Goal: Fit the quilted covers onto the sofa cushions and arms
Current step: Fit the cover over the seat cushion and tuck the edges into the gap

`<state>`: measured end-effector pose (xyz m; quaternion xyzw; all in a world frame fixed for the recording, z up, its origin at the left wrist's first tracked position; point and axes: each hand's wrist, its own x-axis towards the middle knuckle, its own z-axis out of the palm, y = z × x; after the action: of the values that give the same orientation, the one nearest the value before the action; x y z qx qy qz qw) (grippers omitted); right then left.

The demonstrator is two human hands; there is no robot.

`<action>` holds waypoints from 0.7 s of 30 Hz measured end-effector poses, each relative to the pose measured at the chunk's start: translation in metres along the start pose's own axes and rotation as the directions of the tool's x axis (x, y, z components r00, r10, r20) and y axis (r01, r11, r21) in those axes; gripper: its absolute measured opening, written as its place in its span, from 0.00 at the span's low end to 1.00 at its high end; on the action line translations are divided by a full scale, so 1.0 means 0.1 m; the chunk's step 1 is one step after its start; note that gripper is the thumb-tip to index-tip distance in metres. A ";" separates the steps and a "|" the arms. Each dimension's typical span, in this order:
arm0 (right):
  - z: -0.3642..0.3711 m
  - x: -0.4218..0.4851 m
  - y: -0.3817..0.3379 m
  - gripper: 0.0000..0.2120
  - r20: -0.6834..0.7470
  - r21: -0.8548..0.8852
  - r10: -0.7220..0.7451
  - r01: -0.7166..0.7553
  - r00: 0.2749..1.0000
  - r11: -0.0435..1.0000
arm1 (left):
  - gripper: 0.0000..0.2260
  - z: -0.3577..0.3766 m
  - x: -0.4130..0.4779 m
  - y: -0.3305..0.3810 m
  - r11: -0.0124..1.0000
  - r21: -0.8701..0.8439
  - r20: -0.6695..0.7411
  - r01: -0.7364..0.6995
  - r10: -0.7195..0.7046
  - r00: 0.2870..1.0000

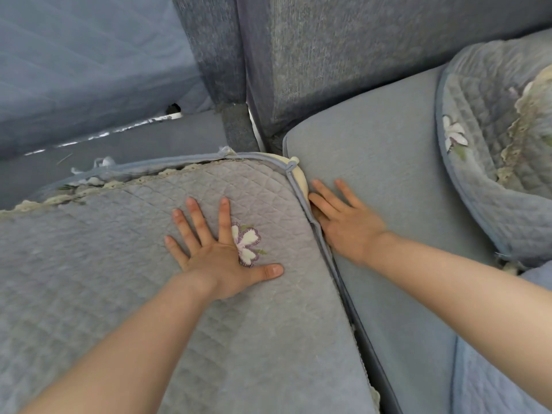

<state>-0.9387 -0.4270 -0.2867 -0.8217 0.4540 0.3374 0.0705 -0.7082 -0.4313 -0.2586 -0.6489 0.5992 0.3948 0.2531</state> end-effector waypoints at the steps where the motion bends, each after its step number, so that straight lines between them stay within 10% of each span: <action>1: -0.03 0.03 -0.05 0.28 0.013 -0.037 0.005 -0.005 1.000 0.999 | 0.64 0.00 0.00 0.00 1.000 -0.001 0.000 0.000 0.000 1.000; 7: -0.20 0.42 -0.11 0.34 0.244 -0.238 0.078 -0.018 0.967 0.971 | 0.65 0.02 0.03 0.01 1.000 0.013 -0.007 0.008 -0.008 1.000; 12: -0.21 0.14 0.00 0.23 -0.078 0.101 0.007 0.001 0.997 0.995 | 0.64 0.01 0.02 -0.01 1.000 0.019 -0.011 -0.003 0.003 1.000; 16: -0.37 -0.09 -0.22 0.20 -0.249 0.796 0.414 -0.058 0.875 0.602 | 0.64 0.01 0.03 -0.02 1.000 0.022 -0.023 0.007 -0.007 1.000; 18: -0.51 -0.06 -0.44 0.24 -0.147 0.920 0.457 -0.048 0.877 0.388 | 0.65 0.02 0.03 -0.02 1.000 0.024 -0.020 0.007 -0.007 1.000; 21: -0.56 0.10 -0.69 0.27 -0.010 0.927 0.420 -0.149 0.907 0.343 | 0.65 0.02 0.03 -0.02 1.000 0.022 -0.031 0.005 -0.004 0.999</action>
<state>-0.8530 -0.4180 -0.2634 -0.5893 0.7048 -0.0641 0.3896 -0.7063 -0.4309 -0.2622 -0.6536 0.6058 0.3774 0.2517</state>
